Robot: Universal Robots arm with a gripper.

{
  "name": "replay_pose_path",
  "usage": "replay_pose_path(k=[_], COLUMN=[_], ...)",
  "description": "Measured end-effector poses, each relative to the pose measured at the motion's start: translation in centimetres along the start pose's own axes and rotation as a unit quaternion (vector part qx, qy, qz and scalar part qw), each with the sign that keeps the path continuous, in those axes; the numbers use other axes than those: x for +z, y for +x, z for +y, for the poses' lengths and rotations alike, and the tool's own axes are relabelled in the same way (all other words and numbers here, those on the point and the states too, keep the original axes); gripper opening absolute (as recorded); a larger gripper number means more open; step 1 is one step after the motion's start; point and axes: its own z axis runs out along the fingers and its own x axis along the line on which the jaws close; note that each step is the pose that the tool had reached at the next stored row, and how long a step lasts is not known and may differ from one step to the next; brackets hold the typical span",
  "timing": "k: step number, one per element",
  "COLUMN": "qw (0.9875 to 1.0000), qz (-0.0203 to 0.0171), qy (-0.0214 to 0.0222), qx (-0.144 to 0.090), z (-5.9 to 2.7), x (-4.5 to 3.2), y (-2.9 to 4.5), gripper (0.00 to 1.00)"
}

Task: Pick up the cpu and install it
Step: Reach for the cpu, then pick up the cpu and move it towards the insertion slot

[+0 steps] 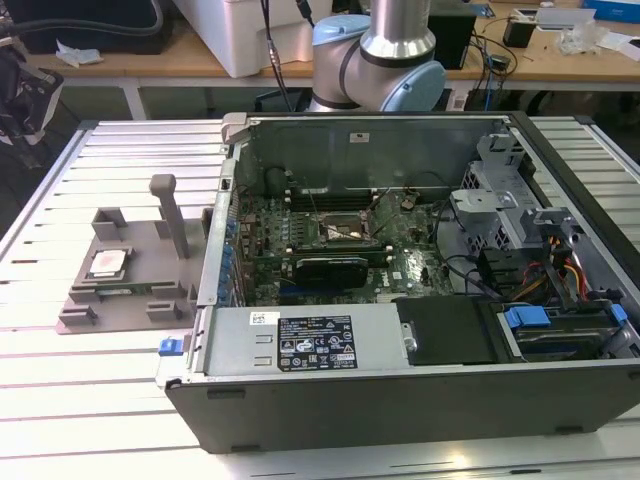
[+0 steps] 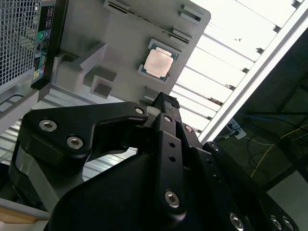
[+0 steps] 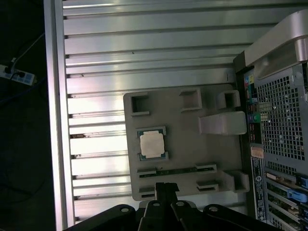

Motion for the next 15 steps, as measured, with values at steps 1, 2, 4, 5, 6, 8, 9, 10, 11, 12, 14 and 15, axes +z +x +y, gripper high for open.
replay_pose_path(k=[1,2,4,5,6,8,9,10,11,12,14,15], qw=[1.0000,1.0000,1.0000,1.0000,1.0000,1.0000,1.0000,1.0000,1.0000,1.0000,1.0000,1.0000], qz=[0.0000,0.0000,0.0000,0.0000,0.0000,0.0000,0.0000,0.0000,0.0000,0.0000,0.0000,0.0000], qy=[0.0000,0.0000,0.0000,0.0000,0.0000,0.0000,0.0000,0.0000,0.0000,0.0000,0.0000,0.0000], qx=[0.000,0.000,0.000,0.000,0.000,0.000,0.000,0.000,0.000,0.000,0.000,0.000], z=[0.00,0.00,0.00,0.00,0.00,0.00,0.00,0.00,0.00,0.00,0.00,0.00], x=[0.00,0.00,0.00,0.00,0.00,0.00,0.00,0.00,0.00,0.00,0.00,0.00], y=[0.00,0.00,0.01,0.01,0.02,0.02,0.03,0.03,0.03,0.04,0.04,0.05], gripper=[0.11,0.11,0.11,0.11,0.11,0.11,0.11,0.11,0.11,0.17,0.36,0.42])
